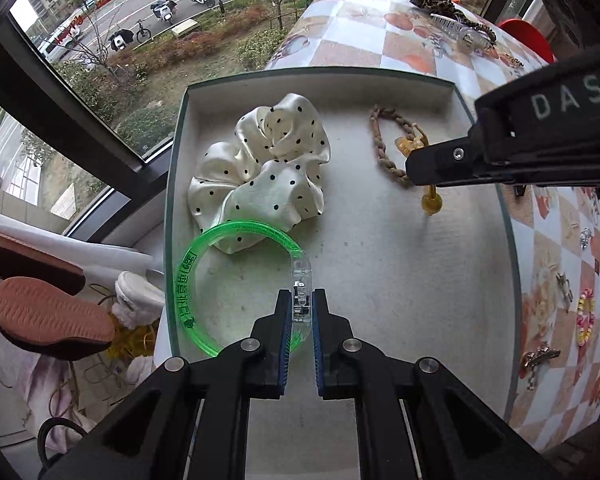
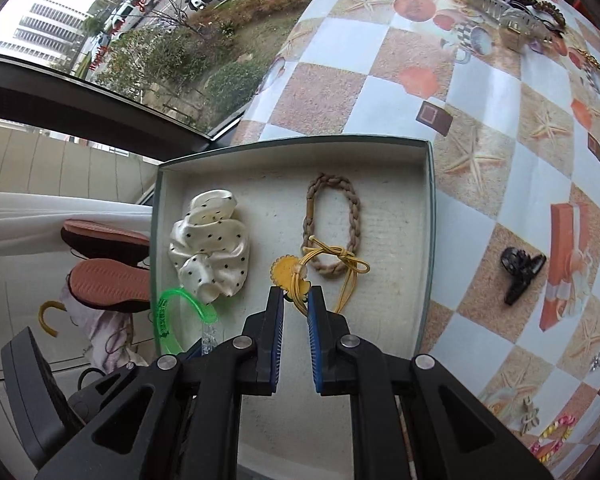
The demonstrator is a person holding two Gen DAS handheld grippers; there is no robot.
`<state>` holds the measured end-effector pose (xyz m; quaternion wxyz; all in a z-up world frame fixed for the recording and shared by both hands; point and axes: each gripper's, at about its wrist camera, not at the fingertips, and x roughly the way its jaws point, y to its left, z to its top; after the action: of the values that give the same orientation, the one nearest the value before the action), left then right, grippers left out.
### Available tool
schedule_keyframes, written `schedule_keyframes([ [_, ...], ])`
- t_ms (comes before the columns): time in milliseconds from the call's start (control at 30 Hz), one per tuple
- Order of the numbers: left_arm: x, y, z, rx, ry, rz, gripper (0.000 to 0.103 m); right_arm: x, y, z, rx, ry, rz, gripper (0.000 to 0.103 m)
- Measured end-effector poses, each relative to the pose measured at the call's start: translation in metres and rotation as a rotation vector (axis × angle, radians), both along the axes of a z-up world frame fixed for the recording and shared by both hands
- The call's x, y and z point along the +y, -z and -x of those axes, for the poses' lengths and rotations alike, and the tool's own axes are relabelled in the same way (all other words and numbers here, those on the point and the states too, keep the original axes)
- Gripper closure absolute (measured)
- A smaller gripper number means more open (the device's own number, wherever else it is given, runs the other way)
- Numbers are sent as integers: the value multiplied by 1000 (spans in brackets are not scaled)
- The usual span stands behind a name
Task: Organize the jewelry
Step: 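Carry the green bangle and yellow hair tie with both tools over the tray, then open both tools to release the bangle and hair tie into the tray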
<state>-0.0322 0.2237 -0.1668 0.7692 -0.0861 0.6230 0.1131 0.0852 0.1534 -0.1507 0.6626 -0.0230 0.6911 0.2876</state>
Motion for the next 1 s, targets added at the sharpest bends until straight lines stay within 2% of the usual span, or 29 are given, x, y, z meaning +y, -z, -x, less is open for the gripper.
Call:
schedule_keyframes([
  [300, -7, 9, -5, 22, 34, -38, 89, 4, 21, -7, 28, -10, 21, 89],
  [567, -12, 8, -11, 46, 48, -47, 89, 2, 23, -13, 60, -8, 19, 87],
  [633, -11, 8, -10, 52, 44, -45, 89, 0, 24, -15, 76, -3, 21, 75],
  [667, -9, 7, -10, 52, 43, -44, 89, -1, 23, -15, 76, 2, 21, 59],
  [700, -10, 6, -10, 52, 43, -46, 89, -3, 21, -16, 73, 9, 16, 49],
  [1000, -12, 3, -8, 75, 62, -35, 89, -16, -17, -22, 62, 58, -92, 49],
])
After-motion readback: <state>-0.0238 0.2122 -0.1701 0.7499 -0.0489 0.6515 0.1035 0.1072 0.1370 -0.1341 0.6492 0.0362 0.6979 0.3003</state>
